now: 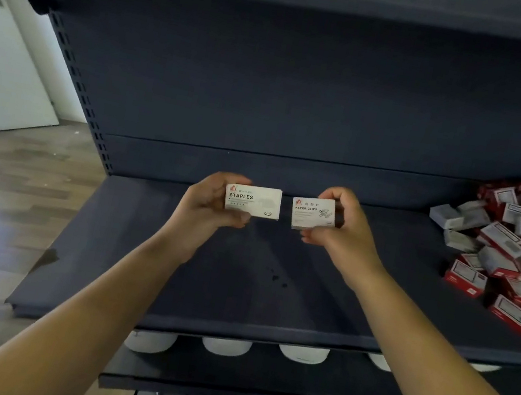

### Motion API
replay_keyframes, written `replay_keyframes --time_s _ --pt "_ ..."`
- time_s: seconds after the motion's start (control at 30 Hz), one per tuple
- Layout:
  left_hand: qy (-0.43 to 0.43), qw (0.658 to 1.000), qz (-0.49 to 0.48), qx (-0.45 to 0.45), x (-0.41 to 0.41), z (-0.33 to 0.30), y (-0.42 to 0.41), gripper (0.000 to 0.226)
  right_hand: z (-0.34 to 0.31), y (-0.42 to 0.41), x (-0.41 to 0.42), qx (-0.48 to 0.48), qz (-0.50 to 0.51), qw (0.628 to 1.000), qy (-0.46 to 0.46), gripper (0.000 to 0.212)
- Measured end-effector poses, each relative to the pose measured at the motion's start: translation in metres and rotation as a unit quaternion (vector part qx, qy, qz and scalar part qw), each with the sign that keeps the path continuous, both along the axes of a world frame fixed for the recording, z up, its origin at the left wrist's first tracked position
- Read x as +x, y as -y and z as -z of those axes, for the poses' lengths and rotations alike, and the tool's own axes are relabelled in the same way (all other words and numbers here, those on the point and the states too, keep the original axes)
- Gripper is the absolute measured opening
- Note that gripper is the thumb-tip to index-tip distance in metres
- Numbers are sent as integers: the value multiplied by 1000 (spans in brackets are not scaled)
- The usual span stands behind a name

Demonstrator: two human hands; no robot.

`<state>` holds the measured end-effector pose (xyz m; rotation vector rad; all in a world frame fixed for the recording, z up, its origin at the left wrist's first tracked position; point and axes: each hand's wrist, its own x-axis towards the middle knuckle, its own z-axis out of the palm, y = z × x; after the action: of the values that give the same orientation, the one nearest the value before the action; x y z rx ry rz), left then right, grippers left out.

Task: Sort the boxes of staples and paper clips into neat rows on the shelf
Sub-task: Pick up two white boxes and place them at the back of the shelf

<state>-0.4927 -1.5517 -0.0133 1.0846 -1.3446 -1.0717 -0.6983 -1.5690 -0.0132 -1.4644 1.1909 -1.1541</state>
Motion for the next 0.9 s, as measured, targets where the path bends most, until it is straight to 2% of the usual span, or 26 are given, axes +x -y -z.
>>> replay_keyframes --time_s 0.2,0.3,0.47,0.7,0.77,0.9 --pt "-25 1000 -11 16 -2 2 3 44 1 5 3 38 -33 997 55 44" --pt "-37 999 -13 18 -2 2 5 43 1 8 2 44 -50 996 52 48" --pt "-75 997 -14 27 -5 3 8 39 0 8 0 53 -108 987 102 42" --pt "-86 996 -27 28 -13 5 11 30 1 8 0 91 -121 976 154 38" --pt "-87 995 -30 25 -14 5 11 34 1 9 1 108 -122 968 189 32" --pt "-97 995 -17 23 -13 7 11 60 2 8 2 117 -98 967 204 22"
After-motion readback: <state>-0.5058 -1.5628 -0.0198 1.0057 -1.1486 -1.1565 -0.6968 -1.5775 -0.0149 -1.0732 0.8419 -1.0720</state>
